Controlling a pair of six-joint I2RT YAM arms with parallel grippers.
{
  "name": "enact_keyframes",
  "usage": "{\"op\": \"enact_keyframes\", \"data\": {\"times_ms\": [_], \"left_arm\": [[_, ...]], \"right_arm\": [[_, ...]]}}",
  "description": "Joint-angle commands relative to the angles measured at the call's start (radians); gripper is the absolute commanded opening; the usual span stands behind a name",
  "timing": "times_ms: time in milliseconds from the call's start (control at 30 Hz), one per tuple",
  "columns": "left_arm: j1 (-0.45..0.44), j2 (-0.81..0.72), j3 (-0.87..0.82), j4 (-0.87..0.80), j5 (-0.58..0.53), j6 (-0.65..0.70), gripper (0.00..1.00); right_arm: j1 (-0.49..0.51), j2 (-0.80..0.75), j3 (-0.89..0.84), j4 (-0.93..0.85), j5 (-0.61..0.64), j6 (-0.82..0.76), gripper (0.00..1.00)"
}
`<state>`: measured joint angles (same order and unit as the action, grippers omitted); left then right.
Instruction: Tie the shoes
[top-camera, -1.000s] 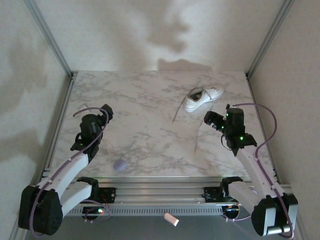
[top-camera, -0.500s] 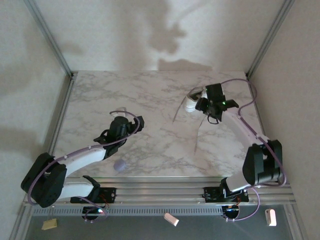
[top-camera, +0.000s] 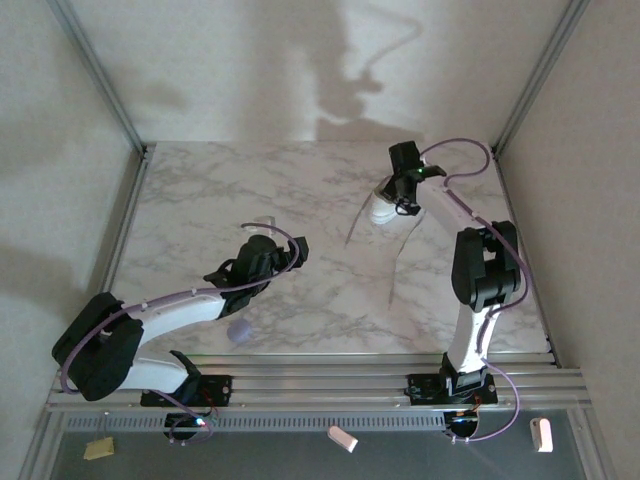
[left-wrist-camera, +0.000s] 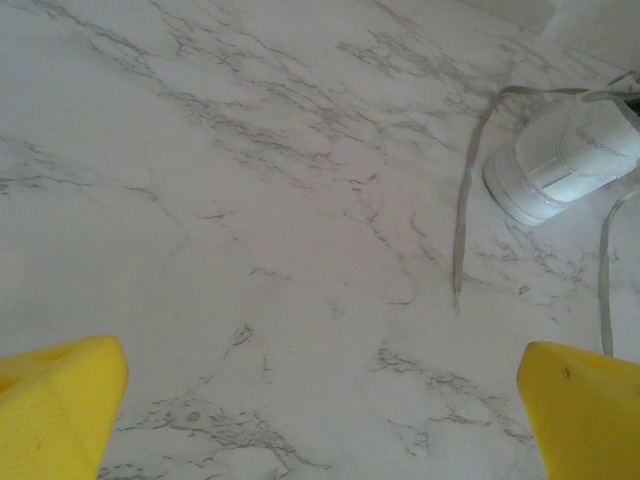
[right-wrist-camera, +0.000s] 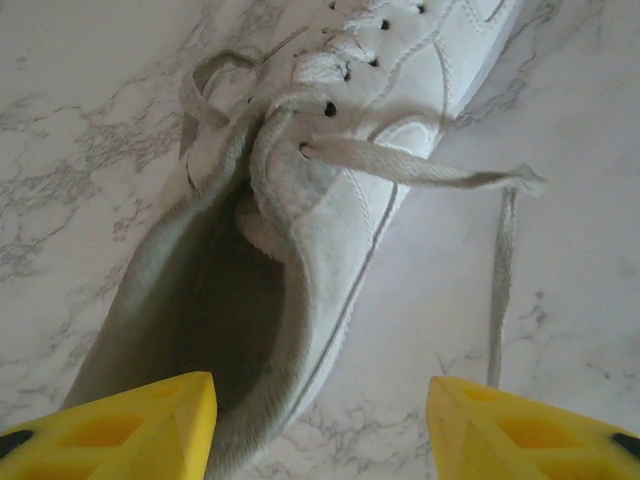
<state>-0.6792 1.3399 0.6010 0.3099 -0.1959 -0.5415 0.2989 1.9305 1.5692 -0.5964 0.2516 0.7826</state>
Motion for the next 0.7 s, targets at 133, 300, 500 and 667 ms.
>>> {"op": "enact_keyframes", "data": {"times_ms": [133,300,500,667], "left_arm": [[-0.01,-0.033,-0.013,-0.011,-0.048,0.012,1.0],[-0.01,-0.019,-0.01,-0.021,-0.05,0.007,1.0],[-0.01,0.033,0.02,-0.032,-0.053,0.003,1.0],[-0.01,0.105,0.071,-0.05,-0.036,0.006,1.0]], "right_arm": [[-0.007,0.129,0.155,-0.09,0.032,0.023,0.56],[-0.011,0.184,0.197,-0.124,0.044,0.012,0.5],[-0.022,0.214,0.199,-0.131,0.022,-0.002,0.41],[-0.027,0.184,0.163,-0.117,0.02,-0.02,0.23]]}}
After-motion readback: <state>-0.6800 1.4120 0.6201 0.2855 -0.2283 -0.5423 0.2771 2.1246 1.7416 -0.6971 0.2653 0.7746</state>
